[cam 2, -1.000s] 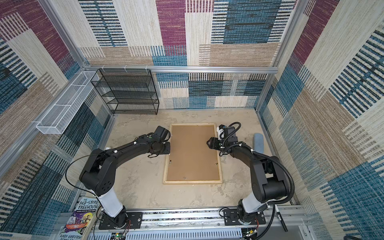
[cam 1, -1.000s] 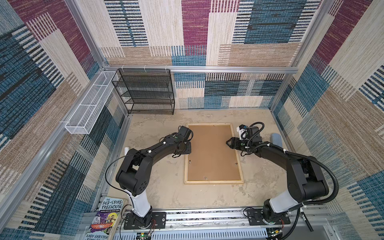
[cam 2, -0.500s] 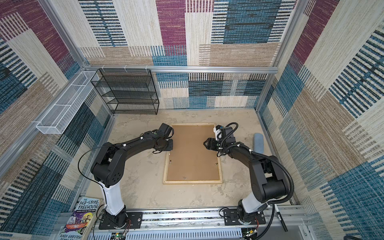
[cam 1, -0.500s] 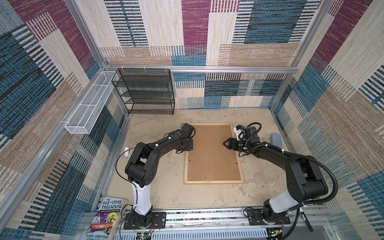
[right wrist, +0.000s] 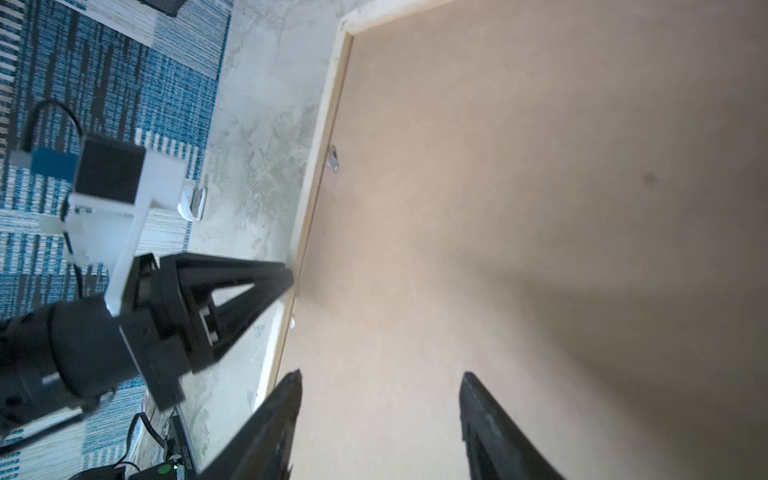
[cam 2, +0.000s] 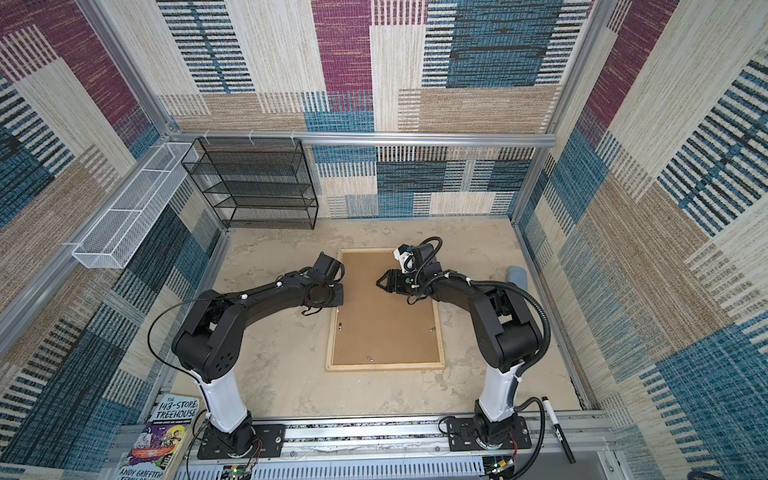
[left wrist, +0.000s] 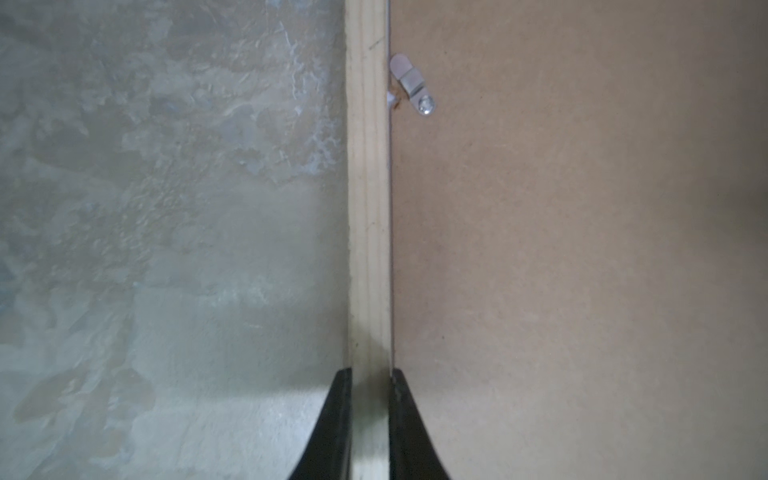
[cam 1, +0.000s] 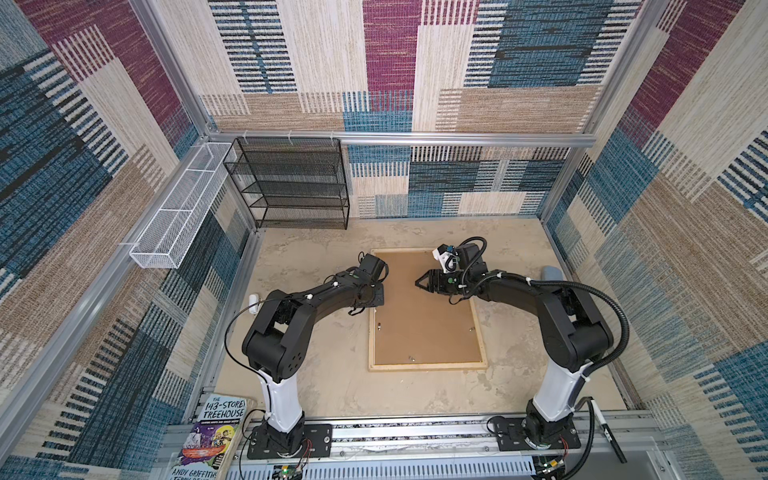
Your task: Put the photo into the frame
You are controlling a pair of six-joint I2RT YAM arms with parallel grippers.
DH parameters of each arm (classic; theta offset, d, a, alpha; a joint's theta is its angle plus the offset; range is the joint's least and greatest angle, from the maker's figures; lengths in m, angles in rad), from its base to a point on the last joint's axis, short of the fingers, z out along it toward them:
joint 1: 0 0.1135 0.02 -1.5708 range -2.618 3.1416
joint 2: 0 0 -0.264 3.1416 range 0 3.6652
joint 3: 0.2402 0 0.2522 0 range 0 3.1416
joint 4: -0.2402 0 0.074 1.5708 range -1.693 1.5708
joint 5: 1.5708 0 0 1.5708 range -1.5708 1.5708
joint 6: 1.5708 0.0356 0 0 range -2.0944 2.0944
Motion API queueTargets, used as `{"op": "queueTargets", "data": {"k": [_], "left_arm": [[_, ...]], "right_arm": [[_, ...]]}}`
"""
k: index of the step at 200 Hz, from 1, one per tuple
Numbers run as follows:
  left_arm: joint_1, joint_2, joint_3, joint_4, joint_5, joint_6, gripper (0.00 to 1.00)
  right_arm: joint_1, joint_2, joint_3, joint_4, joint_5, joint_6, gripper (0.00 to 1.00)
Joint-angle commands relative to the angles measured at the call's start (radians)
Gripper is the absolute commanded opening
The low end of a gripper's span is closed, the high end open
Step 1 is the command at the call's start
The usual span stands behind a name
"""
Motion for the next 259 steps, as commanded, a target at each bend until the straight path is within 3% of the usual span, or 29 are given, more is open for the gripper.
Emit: {"op": "queueTargets", "data": {"k": [1, 56, 110, 136, 162, 228, 259], "left_arm": [[-0.016, -0.032, -0.063, -0.038, 0.092, -0.034, 0.13], [-0.032, -0.091, -0.137, 0.012, 0.117, -0.029, 0.13], [-0.032, -0.062, -0.118, 0.009, 0.128, -0.033, 0.12], [-0.032, -0.059, -0.113, 0.012, 0.126, -0.033, 0.23], [-0.032, -0.046, -0.100, -0.003, 0.113, -0.030, 0.25], [-0.031, -0.025, -0.095, -0.004, 0.084, -0.009, 0.14], [-0.031, -0.006, -0.081, -0.006, 0.083, 0.003, 0.12]], "right_arm": [[0.023, 0.098, 0.097, 0.041, -0.071, 0.064, 0.62], [0.073, 0.334, 0.373, -0.009, -0.154, 0.041, 0.60], [0.105, 0.428, 0.456, -0.035, -0.208, 0.006, 0.60], [0.115, 0.465, 0.509, -0.039, -0.225, -0.002, 0.59], [0.119, 0.495, 0.542, -0.051, -0.238, -0.012, 0.59], [0.121, 0.520, 0.555, -0.085, -0.325, -0.074, 0.59], [0.121, 0.519, 0.551, -0.120, -0.303, -0.095, 0.59]]}}
